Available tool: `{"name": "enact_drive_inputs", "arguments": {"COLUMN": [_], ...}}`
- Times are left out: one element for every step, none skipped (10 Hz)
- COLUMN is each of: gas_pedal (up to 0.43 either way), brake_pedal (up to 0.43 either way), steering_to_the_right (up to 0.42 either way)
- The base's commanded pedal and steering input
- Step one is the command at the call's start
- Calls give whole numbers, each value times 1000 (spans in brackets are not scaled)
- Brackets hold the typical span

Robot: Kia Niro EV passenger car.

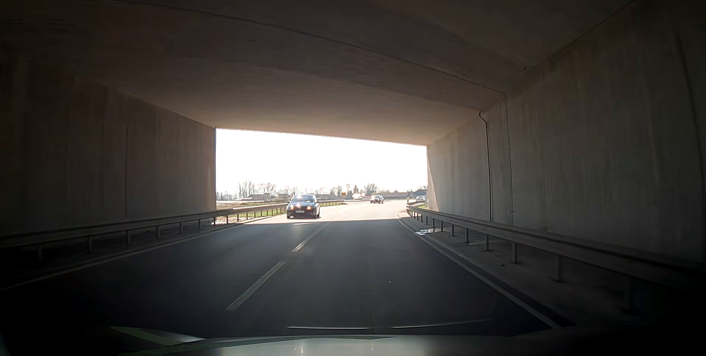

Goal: Follow the waypoints while adhering to traffic rules and regulations

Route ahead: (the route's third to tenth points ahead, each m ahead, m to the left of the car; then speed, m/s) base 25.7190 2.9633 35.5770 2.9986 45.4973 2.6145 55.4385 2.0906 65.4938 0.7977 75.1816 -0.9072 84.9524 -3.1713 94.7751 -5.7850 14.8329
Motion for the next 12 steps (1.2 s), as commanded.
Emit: {"name": "enact_drive_inputs", "arguments": {"gas_pedal": [110,110,110,110,110,110,110,110,110,110,110,110], "brake_pedal": [0,0,0,0,0,0,0,0,0,0,0,0], "steering_to_the_right": [5,5,7,9,10,10,10,10,10,11,11,12]}}
